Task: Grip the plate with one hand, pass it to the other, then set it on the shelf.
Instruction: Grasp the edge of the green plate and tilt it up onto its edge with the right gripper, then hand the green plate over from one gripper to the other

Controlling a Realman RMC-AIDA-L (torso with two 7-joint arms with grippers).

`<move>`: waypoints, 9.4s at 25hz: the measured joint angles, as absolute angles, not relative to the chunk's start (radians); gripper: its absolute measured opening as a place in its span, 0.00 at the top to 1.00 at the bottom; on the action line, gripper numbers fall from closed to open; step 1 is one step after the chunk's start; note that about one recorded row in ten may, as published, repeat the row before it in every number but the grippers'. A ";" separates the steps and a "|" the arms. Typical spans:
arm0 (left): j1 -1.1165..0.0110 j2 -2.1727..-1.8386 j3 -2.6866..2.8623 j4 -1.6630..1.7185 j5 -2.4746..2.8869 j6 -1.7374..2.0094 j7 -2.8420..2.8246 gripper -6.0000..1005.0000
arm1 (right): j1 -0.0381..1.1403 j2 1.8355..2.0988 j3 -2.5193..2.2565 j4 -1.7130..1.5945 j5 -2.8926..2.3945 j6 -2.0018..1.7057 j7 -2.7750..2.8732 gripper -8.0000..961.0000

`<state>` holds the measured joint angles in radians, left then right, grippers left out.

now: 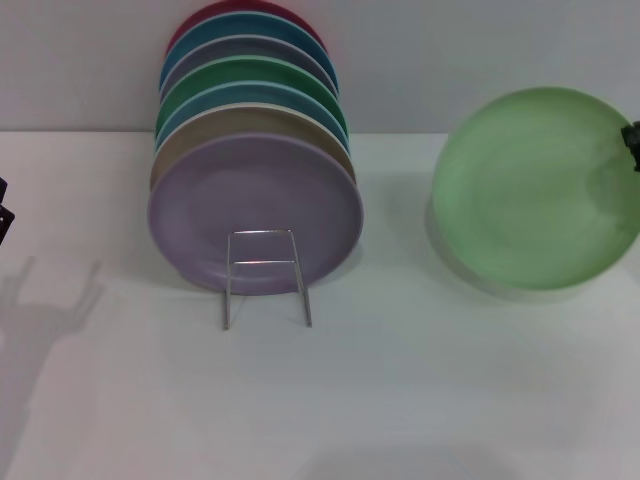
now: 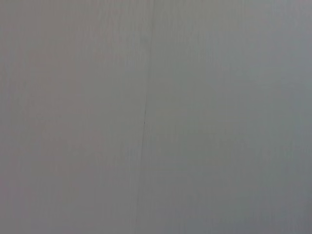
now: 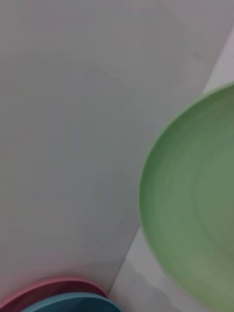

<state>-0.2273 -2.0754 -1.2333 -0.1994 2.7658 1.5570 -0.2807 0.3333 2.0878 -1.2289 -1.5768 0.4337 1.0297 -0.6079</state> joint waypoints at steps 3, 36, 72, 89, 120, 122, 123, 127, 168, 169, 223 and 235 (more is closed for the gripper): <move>-0.227 -2.075 -1.233 -0.199 2.766 1.557 -0.281 0.14 | 0.315 2.089 -1.262 -1.586 0.423 0.984 -0.610 0.97; -0.229 -2.074 -1.233 -0.200 2.766 1.542 -0.280 0.14 | 0.093 2.092 -1.580 -1.473 0.445 0.209 -0.638 0.97; -0.252 -2.075 -1.232 -0.231 2.772 1.507 -0.288 0.14 | 0.136 2.082 -1.883 -0.753 0.445 -0.945 -0.241 0.97; -0.202 -2.076 -1.133 -0.247 2.770 1.621 -0.344 0.14 | 0.144 2.081 -1.970 -0.538 0.440 -1.194 0.012 0.97; -0.092 -2.076 -0.918 -0.247 2.774 1.777 -0.371 0.14 | 0.164 2.080 -2.068 -0.277 0.389 -1.412 0.255 0.97; -0.087 -2.074 -0.887 -0.243 2.775 1.787 -0.370 0.14 | 0.173 2.079 -2.068 -0.268 0.377 -1.414 0.273 0.97; -0.086 -2.073 -0.861 -0.236 2.775 1.788 -0.368 0.14 | 0.177 2.078 -2.070 -0.270 0.375 -1.414 0.275 0.97; -0.083 -2.075 -0.830 -0.234 2.775 1.783 -0.339 0.14 | 0.182 2.079 -2.084 -0.276 0.374 -1.414 0.276 0.97; -0.044 -2.077 -0.614 -0.524 2.765 1.427 -0.024 0.14 | 0.077 2.092 -2.642 -0.502 0.926 -1.406 0.002 0.97; -0.045 -2.077 -0.615 -0.526 2.764 1.424 -0.024 0.14 | 0.077 2.092 -2.669 -0.518 0.959 -1.406 -0.020 0.97; -0.083 -2.071 -0.556 -0.727 2.729 1.117 0.072 0.14 | -0.002 2.092 -2.893 -0.624 1.211 -1.516 -0.293 0.97; -0.121 -2.075 -0.546 -0.742 2.729 1.060 0.070 0.14 | 0.000 2.092 -2.893 -0.624 1.210 -1.511 -0.301 0.97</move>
<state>-0.1214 -2.0753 -0.5459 -0.7424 2.7290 1.0604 0.0705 0.0001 2.0923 -2.8930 -0.6243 1.2102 -1.5107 -0.3006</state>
